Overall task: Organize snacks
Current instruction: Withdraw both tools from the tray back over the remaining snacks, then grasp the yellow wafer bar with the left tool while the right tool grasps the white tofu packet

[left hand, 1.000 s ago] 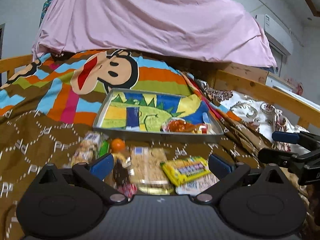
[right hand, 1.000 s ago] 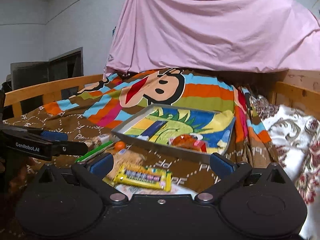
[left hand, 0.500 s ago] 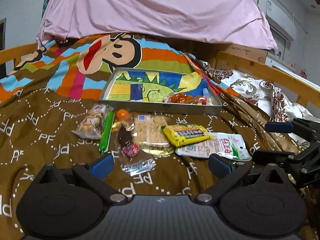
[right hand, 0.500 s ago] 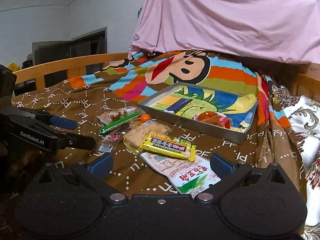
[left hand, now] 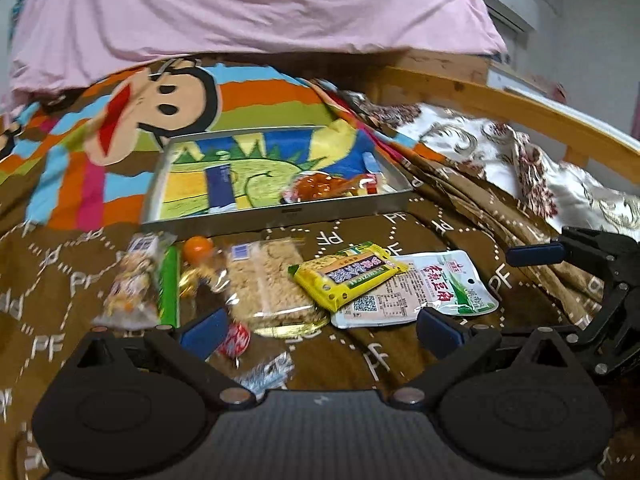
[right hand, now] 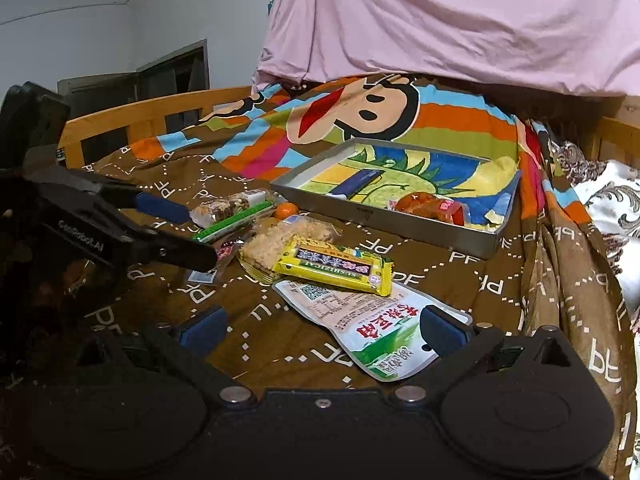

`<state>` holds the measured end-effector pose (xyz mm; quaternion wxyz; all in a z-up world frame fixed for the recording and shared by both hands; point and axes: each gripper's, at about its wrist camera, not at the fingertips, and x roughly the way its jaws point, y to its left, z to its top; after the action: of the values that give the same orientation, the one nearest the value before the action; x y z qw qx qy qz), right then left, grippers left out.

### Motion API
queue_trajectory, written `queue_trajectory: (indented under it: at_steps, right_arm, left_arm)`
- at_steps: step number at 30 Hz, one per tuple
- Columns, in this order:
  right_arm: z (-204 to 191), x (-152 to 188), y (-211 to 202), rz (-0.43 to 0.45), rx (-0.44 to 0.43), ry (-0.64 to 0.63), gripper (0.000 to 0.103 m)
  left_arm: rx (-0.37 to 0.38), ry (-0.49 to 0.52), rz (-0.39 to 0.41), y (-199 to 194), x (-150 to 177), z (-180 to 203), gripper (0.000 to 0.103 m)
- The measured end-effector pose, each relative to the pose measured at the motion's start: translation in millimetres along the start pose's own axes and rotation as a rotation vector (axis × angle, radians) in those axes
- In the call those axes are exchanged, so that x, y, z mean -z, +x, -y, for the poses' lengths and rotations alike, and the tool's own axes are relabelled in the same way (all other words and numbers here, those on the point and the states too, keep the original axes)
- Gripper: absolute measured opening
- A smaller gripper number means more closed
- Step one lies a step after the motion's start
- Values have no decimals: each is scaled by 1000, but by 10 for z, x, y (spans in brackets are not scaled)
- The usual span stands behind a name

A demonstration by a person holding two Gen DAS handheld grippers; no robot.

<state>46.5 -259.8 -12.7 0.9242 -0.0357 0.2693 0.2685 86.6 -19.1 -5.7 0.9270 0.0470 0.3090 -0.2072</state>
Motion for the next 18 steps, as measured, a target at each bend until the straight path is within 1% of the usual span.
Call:
queue_trajectory:
  at_steps: [3,5,8,13,15,18]
  right_arm:
    - [73,-11,54,-12,0,18,102]
    - [134,-32,94,-22,20,25,102]
    - [229,-64,147,-33,47,32,102]
    - [402,-122,278,-57,62,53,102]
    - [463,-132,345,-74,51,57,102]
    - [498,-164,440,-96,28,20,102]
  left_arm:
    - [11,25,-35,146,-80,-17,103]
    - [23,35,-70,254,-142,-38,103]
    - [50,76,-93,387,-251,-62,103]
    - [138,181,-124,675,-418,-78,103]
    - [176,201,-133,794,-464,-78,103]
    - [255,223,-160,975,-519,-89,103]
